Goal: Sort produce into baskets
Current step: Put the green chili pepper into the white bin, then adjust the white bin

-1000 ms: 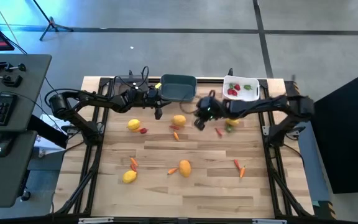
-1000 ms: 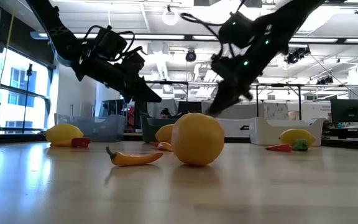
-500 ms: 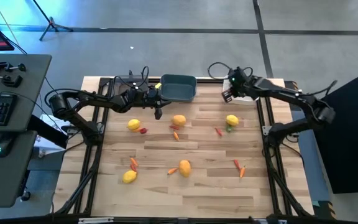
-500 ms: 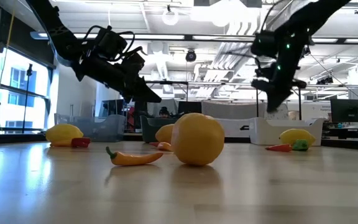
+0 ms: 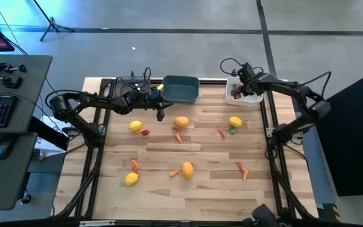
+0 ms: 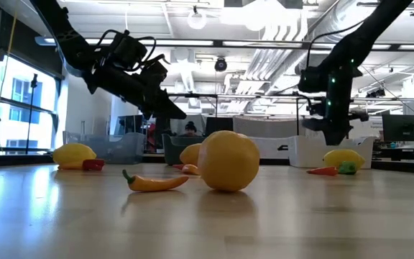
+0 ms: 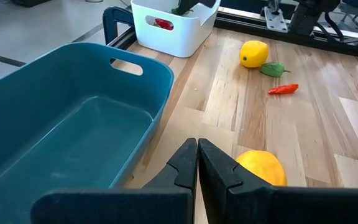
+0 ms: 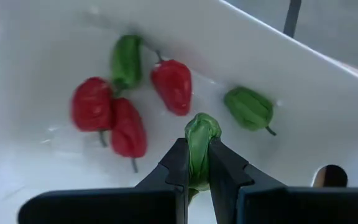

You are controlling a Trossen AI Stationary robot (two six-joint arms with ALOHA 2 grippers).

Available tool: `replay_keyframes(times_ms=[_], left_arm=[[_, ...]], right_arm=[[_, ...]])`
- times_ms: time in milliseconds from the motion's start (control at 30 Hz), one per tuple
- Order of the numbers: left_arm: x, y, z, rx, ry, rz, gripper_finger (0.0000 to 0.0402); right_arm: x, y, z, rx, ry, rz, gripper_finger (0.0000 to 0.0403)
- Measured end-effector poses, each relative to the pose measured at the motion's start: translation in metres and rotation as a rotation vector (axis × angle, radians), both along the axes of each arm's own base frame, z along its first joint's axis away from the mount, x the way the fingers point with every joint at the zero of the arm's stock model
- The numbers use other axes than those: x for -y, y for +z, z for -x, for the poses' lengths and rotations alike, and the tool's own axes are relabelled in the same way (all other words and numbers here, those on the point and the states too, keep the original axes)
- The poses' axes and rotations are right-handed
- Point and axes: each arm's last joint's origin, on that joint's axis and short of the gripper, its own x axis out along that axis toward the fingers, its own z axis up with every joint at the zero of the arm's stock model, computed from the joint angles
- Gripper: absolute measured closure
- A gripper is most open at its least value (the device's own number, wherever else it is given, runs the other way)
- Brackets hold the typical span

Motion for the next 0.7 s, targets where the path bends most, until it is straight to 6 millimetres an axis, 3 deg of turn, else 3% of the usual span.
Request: replay_keyframes(times_ms=[333, 533, 700], left_arm=[[0.000, 0.000, 0.000, -0.001, 0.000, 0.001, 0.0401], [0.000, 0.000, 0.000, -0.001, -0.001, 0.001, 0.0401], [0.002, 0.007, 0.003, -0.016, -0.026, 0.002, 0.0401]], right_arm=[[0.006, -0.010, 0.001, 0.030, -0.013, -0.042, 0.0369], [0.004, -0.006, -0.005, 0.032, 0.024, -0.038, 0.0302], [0.006, 0.019, -0.009, 0.001, 0.066, 0.030, 0.0249]])
